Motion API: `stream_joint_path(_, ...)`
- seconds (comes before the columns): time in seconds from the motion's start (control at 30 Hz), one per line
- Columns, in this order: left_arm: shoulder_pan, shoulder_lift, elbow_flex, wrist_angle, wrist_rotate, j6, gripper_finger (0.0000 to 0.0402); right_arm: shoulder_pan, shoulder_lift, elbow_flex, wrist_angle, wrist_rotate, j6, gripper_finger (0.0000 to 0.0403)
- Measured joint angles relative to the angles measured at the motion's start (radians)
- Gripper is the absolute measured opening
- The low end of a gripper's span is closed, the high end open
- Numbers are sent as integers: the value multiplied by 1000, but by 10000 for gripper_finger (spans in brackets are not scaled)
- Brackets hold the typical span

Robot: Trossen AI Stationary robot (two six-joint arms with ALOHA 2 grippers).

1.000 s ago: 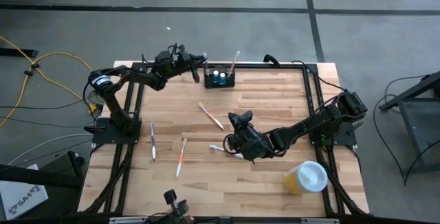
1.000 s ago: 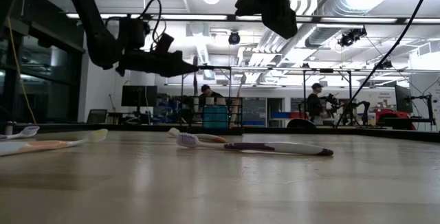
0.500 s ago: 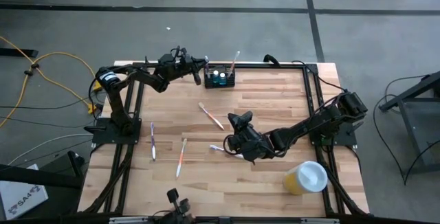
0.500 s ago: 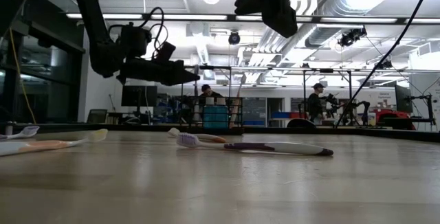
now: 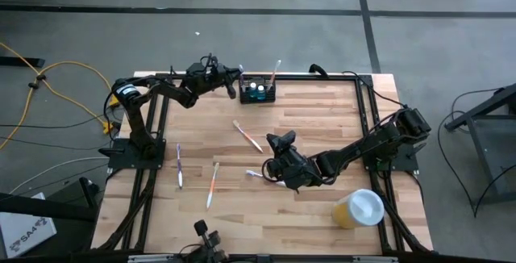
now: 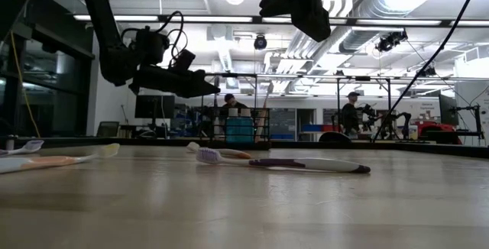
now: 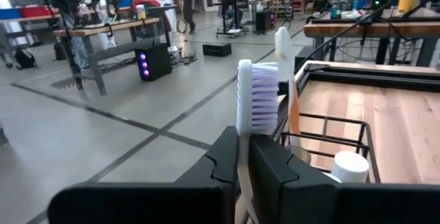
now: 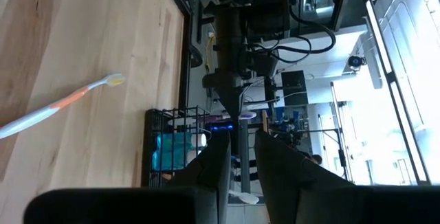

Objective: Pick & Place toothbrushing station
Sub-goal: Put the top right purple toothbrush into the wire organizer

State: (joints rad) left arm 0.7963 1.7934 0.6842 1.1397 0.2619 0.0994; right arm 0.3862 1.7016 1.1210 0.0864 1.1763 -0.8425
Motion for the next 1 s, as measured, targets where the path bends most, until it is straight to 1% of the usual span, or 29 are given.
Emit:
stream_joint_path(0.37, 6, 1, 0, -17, -3, 5, 67, 0, 0, 0, 0, -1, 0, 61)
stream_joint_path(0.67, 36, 1, 0, -19, -3, -39, 104, 0, 0, 0, 0, -1, 0, 61)
stream_joint_path(0.87, 40, 1, 0, -20, 40, -48, 135, 0, 0, 0, 0, -1, 0, 61)
stream_joint_path(1.0, 32, 1, 0, -20, 50, -48, 141, 0, 0, 0, 0, 0, -1, 61)
